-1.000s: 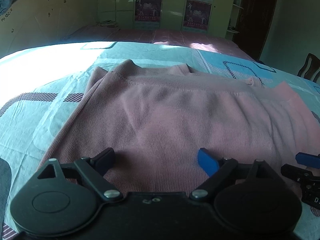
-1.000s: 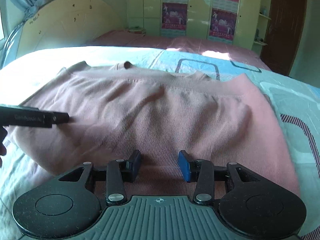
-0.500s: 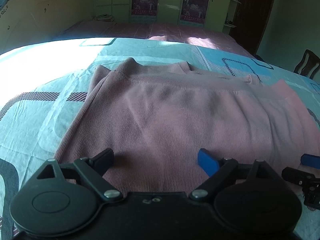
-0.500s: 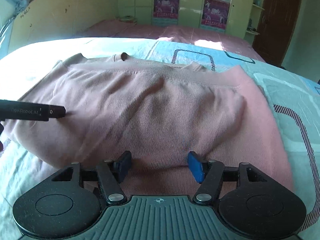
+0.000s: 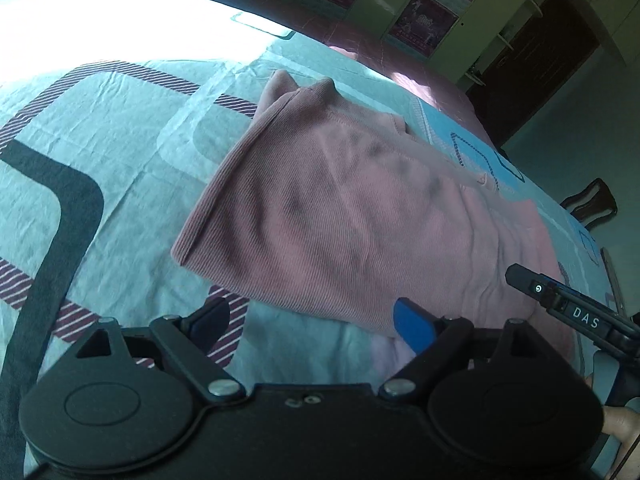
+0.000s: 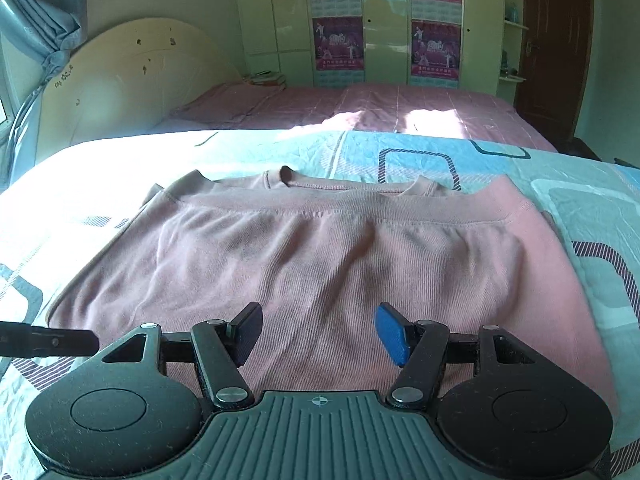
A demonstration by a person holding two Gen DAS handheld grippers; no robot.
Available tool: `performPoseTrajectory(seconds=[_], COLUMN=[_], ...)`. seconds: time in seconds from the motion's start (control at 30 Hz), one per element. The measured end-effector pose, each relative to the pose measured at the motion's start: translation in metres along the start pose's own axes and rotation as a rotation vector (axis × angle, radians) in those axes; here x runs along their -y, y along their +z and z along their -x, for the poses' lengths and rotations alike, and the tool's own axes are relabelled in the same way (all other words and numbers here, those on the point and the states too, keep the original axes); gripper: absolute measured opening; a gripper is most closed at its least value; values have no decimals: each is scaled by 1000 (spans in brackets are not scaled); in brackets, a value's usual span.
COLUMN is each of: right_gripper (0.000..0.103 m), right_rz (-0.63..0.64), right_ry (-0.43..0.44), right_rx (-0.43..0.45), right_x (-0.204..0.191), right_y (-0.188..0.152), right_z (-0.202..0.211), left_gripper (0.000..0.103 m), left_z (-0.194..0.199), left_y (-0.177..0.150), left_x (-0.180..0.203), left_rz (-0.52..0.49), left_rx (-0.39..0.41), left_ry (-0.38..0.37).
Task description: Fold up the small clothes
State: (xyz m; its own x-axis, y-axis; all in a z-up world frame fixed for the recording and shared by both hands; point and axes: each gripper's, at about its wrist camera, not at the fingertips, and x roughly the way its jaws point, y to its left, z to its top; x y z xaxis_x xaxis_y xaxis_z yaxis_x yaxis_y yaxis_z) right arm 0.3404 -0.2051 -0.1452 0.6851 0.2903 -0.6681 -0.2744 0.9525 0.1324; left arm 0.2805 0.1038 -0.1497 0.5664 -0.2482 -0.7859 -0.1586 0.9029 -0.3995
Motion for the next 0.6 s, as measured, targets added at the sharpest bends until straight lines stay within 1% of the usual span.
performPoseTrajectory(seconds=[0.07, 0.13, 0.17, 0.27, 0.33, 0.43, 0.47, 0.5, 0.53, 0.57, 0.6], right_gripper=[62, 62, 62, 62, 62, 62, 62, 62, 62, 62, 62], right_rz=[-11, -28, -35, -41, -39, -27, -27, -30, -33, -36, -38], right_ry=[8, 16, 18, 17, 8, -19, -29, -41, -53, -63, -74], right_rx=[-2, -10, -15, -14, -3, 19, 24, 29, 33, 37, 42], right_x=[-1, -2, -2, -5, -6, -5, -4, -3, -1, 0, 1], right_y=[-1, -3, -6, -10, -9, -2, 1, 4, 7, 10, 12], right_z=[-2, -3, -4, -6, -7, -10, -13, -16, -20, -23, -26], left_gripper=[89, 88, 88, 87, 87, 85, 82, 69, 63, 61, 55], left_z=[2, -2, -4, -16, -27, -44, -49, -54, -61, -65, -70], left_y=[-9, -15, -17, -13, -7, 7, 11, 15, 19, 21, 24], left_x=[-10, -21, -25, -31, -33, -34, -33, -33, -33, -34, -33], left_rz=[53, 137, 173, 237, 288, 330, 335, 342, 357, 367, 364], left_rx=[-23, -39, -28, 24, 55, 110, 125, 131, 135, 147, 156], left_ry=[-27, -91, -112, -174, -216, -257, -267, -270, -275, -282, -282])
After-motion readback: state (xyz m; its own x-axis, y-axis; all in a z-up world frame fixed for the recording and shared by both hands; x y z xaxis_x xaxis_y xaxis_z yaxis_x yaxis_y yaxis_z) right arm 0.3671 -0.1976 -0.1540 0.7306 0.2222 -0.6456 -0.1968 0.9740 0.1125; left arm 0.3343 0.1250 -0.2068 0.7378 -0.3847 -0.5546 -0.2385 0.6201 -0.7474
